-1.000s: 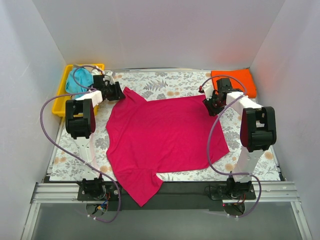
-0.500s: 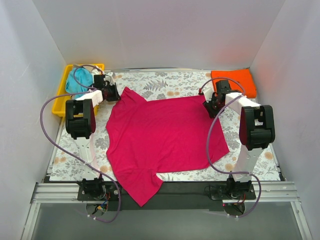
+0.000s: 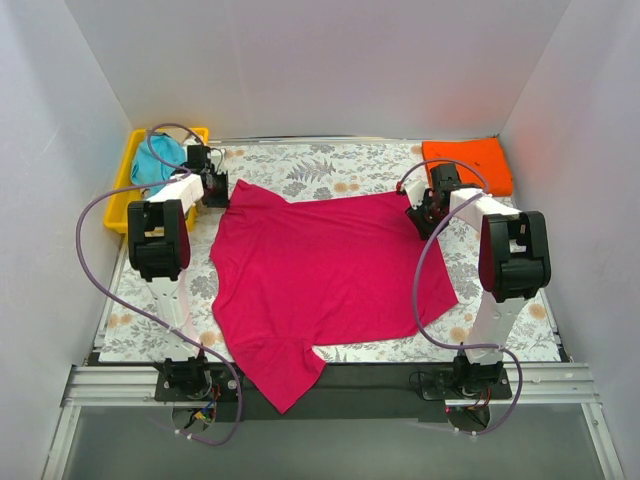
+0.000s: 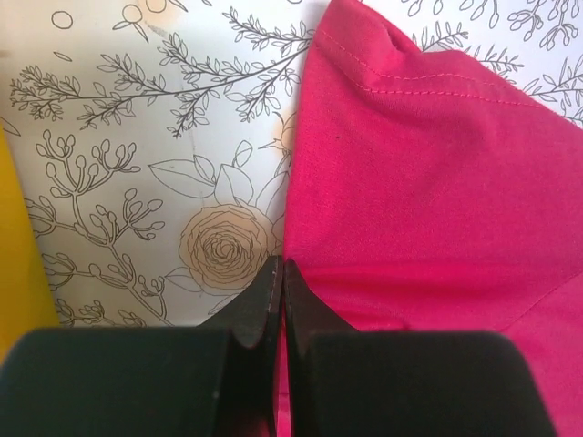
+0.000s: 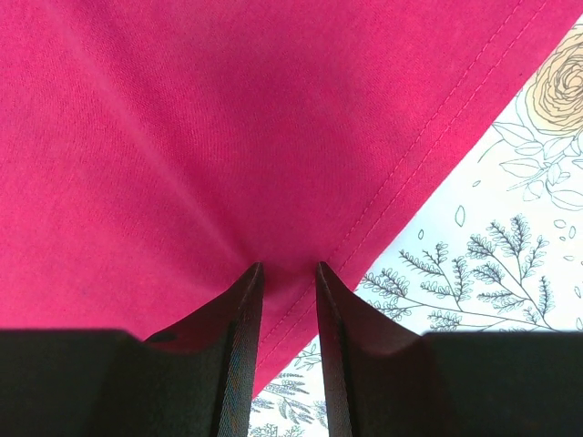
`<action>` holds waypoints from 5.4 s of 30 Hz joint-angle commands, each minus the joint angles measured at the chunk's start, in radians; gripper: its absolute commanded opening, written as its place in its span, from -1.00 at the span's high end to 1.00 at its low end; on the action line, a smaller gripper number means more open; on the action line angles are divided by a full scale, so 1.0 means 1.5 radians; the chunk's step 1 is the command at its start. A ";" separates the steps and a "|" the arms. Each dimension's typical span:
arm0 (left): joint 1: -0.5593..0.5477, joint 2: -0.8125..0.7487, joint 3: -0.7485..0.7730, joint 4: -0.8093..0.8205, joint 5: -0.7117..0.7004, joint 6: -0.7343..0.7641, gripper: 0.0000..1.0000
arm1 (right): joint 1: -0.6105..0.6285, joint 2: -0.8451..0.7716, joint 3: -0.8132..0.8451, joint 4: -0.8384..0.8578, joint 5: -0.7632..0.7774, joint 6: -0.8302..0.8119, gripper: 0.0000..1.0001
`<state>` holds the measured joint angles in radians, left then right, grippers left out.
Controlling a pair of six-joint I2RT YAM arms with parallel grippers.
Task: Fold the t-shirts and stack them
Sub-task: Flatten the tshirt out, then fold the tshirt
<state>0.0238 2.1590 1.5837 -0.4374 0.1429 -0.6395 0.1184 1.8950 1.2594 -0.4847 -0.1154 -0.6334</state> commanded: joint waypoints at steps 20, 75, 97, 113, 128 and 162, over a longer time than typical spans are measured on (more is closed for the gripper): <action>-0.087 0.153 0.333 0.004 -0.018 0.047 0.03 | 0.016 -0.064 0.046 -0.068 -0.055 0.022 0.10; -0.089 -0.259 -0.143 0.005 0.190 0.097 1.00 | 0.018 -0.109 0.024 -0.076 -0.052 0.009 -0.04; -0.091 -0.293 -0.219 -0.027 0.264 0.168 0.18 | 0.018 -0.094 0.043 -0.078 -0.060 0.002 -0.05; -0.135 -0.187 -0.197 0.026 0.174 0.123 0.32 | 0.017 -0.093 0.039 -0.079 -0.057 -0.001 -0.04; -0.146 -0.179 -0.160 0.021 0.198 0.083 1.00 | 0.018 -0.084 0.040 -0.078 -0.051 -0.003 -0.02; -0.096 -0.068 0.091 0.074 0.224 0.150 0.14 | 0.017 -0.056 0.021 -0.079 -0.066 0.013 0.21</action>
<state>-0.1017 2.1689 1.7657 -0.3206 0.3538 -0.4713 0.1406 1.8137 1.2972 -0.6022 -0.1974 -0.6243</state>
